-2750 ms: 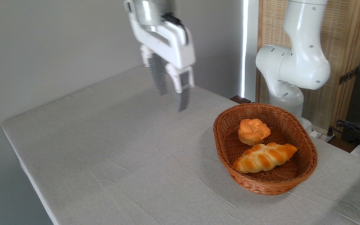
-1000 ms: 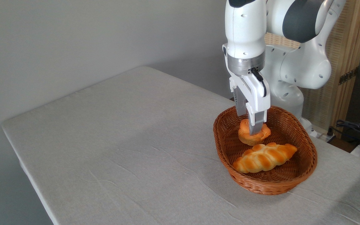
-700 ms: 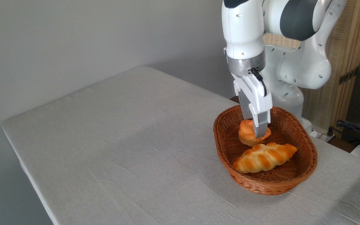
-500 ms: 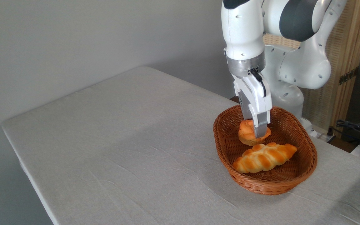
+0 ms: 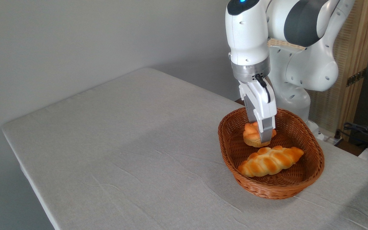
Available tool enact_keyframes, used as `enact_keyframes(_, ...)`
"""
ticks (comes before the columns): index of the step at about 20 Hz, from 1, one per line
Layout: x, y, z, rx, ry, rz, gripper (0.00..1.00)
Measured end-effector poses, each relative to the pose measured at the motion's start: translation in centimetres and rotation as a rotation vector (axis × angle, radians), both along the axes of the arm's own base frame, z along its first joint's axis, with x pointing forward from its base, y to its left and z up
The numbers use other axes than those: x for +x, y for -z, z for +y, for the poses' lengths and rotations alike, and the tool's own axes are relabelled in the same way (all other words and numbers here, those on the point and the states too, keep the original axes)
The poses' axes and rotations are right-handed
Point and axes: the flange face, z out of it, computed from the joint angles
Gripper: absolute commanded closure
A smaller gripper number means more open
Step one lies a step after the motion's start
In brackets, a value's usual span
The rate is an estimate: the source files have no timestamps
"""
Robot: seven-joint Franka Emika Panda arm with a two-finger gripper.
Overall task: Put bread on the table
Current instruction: 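Close the gripper on the small round orange bun, then lift the bun out of the basket and carry it over the table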
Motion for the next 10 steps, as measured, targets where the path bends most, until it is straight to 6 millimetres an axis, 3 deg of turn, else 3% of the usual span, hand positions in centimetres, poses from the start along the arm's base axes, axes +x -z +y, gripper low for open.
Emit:
enact_keyframes(5,-0.02,0.24,-0.05,-0.003,0.015,0.005,0.83)
enact_keyframes(10,0.00,0.29,-0.12,-0.005,0.028,0.007,0.84)
